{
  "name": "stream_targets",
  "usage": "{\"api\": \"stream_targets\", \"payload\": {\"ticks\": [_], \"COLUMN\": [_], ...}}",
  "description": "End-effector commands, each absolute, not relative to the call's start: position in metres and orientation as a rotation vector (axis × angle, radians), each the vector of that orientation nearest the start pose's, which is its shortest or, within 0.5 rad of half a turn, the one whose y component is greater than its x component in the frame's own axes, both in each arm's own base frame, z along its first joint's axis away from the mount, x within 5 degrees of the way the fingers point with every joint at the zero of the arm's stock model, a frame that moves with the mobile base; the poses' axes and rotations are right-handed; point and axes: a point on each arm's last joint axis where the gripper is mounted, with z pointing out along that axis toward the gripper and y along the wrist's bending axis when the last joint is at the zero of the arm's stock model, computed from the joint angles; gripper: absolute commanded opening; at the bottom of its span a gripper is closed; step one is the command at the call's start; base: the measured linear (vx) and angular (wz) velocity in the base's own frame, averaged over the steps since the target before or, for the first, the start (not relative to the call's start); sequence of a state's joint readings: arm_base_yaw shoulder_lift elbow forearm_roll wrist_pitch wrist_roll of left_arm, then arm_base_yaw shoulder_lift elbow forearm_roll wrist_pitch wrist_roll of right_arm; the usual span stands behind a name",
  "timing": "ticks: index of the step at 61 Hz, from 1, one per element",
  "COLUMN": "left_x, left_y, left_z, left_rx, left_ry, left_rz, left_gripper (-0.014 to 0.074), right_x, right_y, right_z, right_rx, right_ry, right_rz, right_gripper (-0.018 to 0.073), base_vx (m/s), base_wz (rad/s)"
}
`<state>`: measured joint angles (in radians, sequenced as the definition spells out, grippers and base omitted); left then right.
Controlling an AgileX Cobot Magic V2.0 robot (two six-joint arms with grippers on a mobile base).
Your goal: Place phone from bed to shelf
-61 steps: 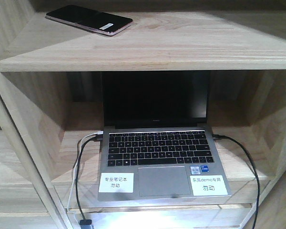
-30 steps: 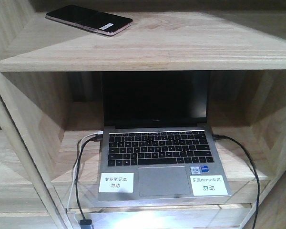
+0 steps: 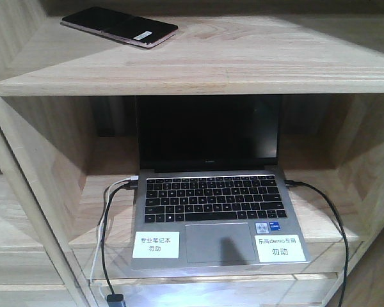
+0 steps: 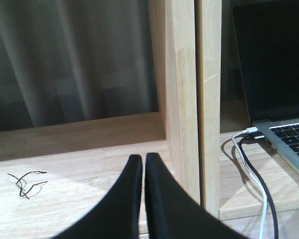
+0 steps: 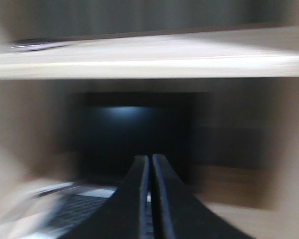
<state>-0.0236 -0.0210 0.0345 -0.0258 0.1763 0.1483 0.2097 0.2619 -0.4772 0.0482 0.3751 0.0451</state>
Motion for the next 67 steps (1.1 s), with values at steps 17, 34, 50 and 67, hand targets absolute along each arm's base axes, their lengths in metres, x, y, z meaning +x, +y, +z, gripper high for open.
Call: {"api": "stream_targets", "payload": {"ticks": [17,34,50,67], "left_x": [0.055,0.055,0.055,0.055], "left_y": [-0.002,-0.002,-0.002,-0.002], "left_z": [0.201,0.201,0.201,0.201], "left_rx": [0.105,0.105,0.105,0.105], "left_ry": [1.572,1.572,1.571,1.571], "left_rz": [0.064,0.064,0.064,0.064], "left_gripper": [0.0001,0.0001,0.0001,0.0001], "right_x": [0.063,0.054,0.056,0.056], "right_y": [-0.001,-0.002,-0.002,-0.002], "right_z": [0.301,0.232,0.189,0.189], "right_rx": [0.026,0.059,0.060,0.060], "right_ry": [1.555,1.532,1.657,1.653], "right_rz": [-0.008,0.000,0.003,0.003], "right_gripper": [-0.0010,-0.0010,-0.0010,-0.0010], "base_vx": [0.00,0.00,0.00,0.00], "base_wz": [0.00,0.00,0.00,0.00]}}
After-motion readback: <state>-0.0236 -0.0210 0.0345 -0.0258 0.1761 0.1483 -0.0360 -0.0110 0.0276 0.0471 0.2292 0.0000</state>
